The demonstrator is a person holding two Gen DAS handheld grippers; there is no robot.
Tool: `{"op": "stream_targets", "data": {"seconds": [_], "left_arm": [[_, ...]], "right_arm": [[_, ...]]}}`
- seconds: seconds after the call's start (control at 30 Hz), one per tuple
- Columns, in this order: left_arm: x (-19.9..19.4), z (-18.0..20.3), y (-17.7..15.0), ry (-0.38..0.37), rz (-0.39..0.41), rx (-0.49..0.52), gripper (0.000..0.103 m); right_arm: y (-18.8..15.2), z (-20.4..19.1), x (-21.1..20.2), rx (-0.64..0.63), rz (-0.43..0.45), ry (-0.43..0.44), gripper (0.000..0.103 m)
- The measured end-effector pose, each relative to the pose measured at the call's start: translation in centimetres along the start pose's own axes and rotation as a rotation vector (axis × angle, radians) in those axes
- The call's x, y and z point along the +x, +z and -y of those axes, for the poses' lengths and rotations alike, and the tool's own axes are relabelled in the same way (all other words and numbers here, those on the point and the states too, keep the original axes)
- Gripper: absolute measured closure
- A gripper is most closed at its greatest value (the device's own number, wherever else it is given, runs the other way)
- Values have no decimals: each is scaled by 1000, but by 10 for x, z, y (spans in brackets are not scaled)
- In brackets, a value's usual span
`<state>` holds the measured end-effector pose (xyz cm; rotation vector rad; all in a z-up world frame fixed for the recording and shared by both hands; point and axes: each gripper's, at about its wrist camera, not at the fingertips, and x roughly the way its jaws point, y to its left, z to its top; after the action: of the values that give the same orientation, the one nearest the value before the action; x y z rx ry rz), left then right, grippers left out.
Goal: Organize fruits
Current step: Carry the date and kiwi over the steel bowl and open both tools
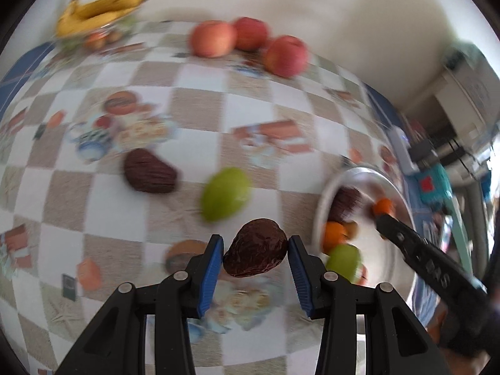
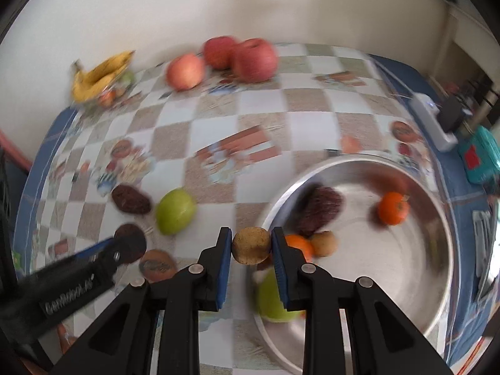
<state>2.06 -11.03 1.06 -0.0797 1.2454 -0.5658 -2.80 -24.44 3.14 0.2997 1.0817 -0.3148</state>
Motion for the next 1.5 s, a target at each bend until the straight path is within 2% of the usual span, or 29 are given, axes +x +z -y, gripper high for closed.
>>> {"op": "stream_targets", "data": {"seconds": [0.1, 0.27, 0.4, 0.5, 0.53, 0.67, 0.83, 0.97, 1.03, 1.1, 1.17, 1.2, 1.3, 1.43, 1.47, 1.5], "left_arm": [[2, 25, -5, -48, 0, 79, 58], [-3, 64, -13, -149, 21, 201, 58], [-5, 82, -17, -188, 35, 258, 56], [-2, 88, -19, -218, 16, 269, 54], [-2, 89, -19, -229, 6, 264, 48], [-1, 86, -19, -199, 12, 265, 46], [0, 72, -13, -174, 8, 207, 45], [1, 57, -8, -105, 4, 154, 34], [4, 49, -6, -68, -4, 129, 30], [6, 40, -3, -31, -8, 95, 19], [7, 29, -2, 13, -5, 57, 3], [6, 25, -1, 31, 0, 41, 0], [6, 10, 1, 109, 5, -6, 0], [12, -15, -1, 284, -32, -56, 0], [15, -24, -2, 316, -47, -82, 0], [15, -32, -2, 327, -53, -108, 0]], "right_arm": [[2, 28, -4, 86, 9, -57, 76], [-2, 63, -6, 195, 0, -57, 76], [-5, 77, -14, 233, 22, -58, 76], [-6, 88, -21, 265, 42, -63, 76], [-6, 91, -21, 273, 43, -66, 76], [-11, 100, -20, 298, 32, -73, 76], [-13, 103, -17, 307, 16, -77, 75], [-13, 101, -16, 298, 15, -83, 70], [-13, 101, -15, 297, 8, -90, 56], [-13, 101, -13, 298, 1, -91, 45], [-13, 101, -11, 297, -5, -98, 37], [-14, 101, -10, 294, -9, -103, 35], [-14, 98, -7, 279, -20, -112, 33], [-15, 93, -2, 255, -34, -119, 32], [-15, 92, -2, 249, -35, -123, 30], [-15, 90, -1, 243, -35, -127, 20]]}}
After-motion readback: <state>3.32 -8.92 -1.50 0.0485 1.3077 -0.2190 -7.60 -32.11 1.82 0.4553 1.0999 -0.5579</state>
